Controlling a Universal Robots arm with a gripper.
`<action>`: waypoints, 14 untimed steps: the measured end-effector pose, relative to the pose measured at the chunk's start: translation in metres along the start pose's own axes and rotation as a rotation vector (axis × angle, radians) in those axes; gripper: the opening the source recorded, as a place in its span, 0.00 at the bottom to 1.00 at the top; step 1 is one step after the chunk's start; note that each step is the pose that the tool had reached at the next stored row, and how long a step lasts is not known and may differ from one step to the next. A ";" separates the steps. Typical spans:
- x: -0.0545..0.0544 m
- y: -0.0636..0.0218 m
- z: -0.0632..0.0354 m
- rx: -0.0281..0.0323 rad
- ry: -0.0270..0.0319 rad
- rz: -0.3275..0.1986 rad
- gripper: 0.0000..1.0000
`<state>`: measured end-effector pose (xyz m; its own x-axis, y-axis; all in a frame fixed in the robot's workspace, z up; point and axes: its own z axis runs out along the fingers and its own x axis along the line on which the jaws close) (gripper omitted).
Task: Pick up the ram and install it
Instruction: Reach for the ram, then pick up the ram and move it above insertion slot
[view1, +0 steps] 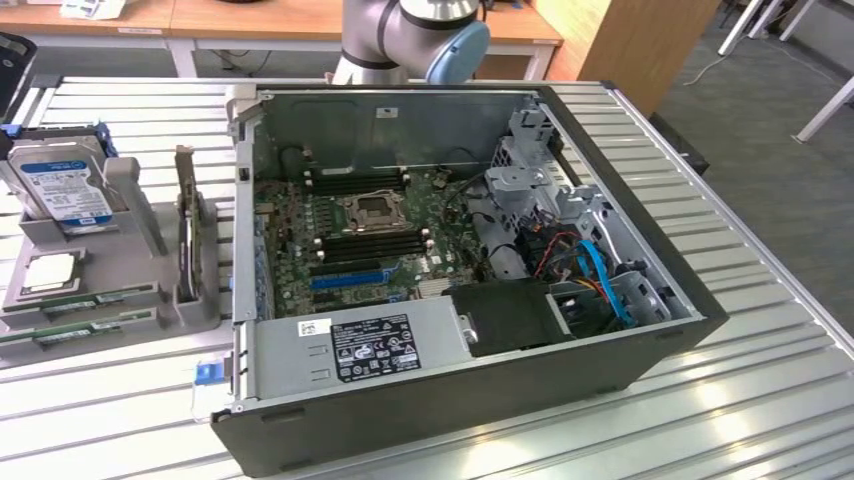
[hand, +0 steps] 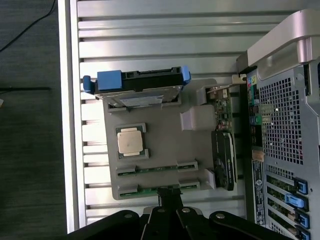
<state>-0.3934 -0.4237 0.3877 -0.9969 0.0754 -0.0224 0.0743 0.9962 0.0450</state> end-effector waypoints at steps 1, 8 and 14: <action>0.000 0.0000 0.0000 0.0000 0.0001 0.000 0.10; 0.000 0.0001 0.0000 0.0002 -0.0007 0.000 0.10; 0.000 0.0001 0.0000 0.0002 -0.0007 0.000 0.10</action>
<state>-0.3935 -0.4236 0.3877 -0.9969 0.0750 -0.0231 0.0739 0.9963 0.0449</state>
